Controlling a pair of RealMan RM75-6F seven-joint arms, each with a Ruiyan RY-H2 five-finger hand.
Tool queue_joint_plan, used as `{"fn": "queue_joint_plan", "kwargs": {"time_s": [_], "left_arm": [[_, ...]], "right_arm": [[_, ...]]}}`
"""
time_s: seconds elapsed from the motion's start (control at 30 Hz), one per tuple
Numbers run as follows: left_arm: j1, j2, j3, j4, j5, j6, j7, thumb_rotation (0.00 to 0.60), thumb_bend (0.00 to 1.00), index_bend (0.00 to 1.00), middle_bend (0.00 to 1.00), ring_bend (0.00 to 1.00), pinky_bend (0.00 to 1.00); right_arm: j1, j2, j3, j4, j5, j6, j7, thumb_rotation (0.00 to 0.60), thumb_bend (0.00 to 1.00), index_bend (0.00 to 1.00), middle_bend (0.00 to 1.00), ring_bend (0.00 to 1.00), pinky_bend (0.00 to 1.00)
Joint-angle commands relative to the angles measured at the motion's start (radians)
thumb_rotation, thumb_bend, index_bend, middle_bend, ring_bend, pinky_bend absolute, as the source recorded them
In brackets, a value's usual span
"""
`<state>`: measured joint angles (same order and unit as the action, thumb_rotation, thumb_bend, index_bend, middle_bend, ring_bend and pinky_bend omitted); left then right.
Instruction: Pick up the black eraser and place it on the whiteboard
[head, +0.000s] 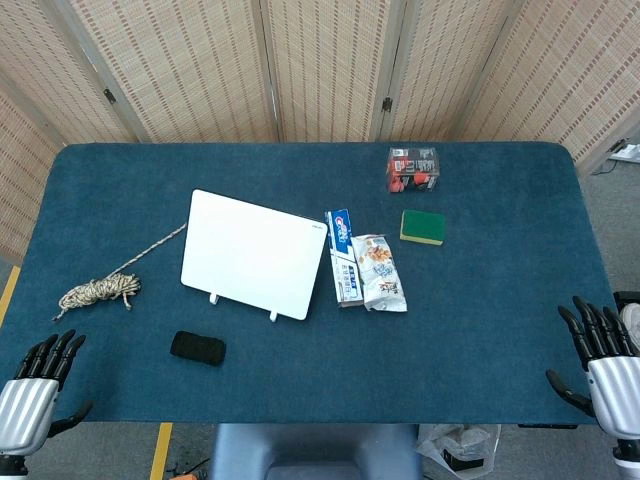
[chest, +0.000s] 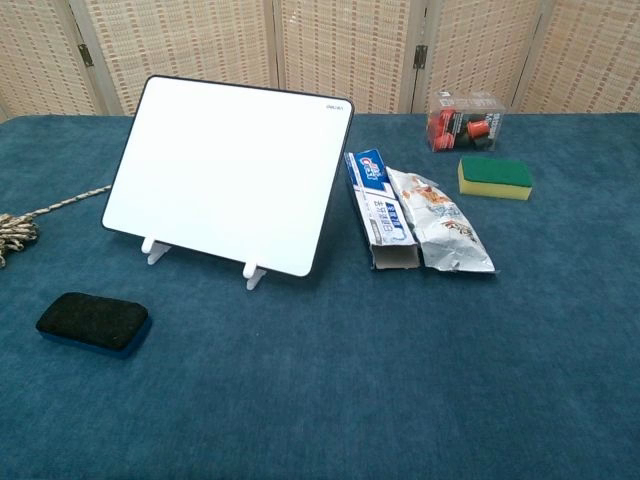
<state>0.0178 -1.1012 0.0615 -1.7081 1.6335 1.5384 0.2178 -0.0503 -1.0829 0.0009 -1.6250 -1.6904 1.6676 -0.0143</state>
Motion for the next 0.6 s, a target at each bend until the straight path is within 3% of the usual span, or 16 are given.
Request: {"fn": "queue_joint_plan", "kwargs": {"time_s": [0.03,0.37,0.53,0.6], "left_arm": [[0.0,0.0,0.0,0.0,0.0,0.001,0.0,0.6,0.24,0.0,0.07,0.06,0.14],[-0.005,-0.002,0.003,-0.001,0.001,-0.011,0.007,0.6,0.24,0.0,0.07,0.06,0.15],[-0.013,-0.001,0.008,0.003,0.013,-0.021,-0.005,0.6,0.24,0.0,0.07,0.07,0.23],[-0.016,-0.004,0.009,0.006,0.024,-0.021,-0.018,0.6,0.24,0.0,0.12,0.11,0.28]], "right_arm": [[0.0,0.0,0.0,0.0,0.0,-0.001,0.0,0.6,0.27,0.0,0.0,0.0,0.01],[-0.006,-0.002,-0.001,0.004,-0.005,0.014,0.004,0.6,0.27,0.0,0.0,0.0,0.01],[-0.004,-0.003,0.0,0.002,-0.007,0.011,-0.001,0.6,0.27,0.0,0.0,0.0,0.01],[0.0,-0.003,0.0,0.002,-0.007,0.004,-0.002,0.6,0.27,0.0,0.0,0.0,0.01]]}}
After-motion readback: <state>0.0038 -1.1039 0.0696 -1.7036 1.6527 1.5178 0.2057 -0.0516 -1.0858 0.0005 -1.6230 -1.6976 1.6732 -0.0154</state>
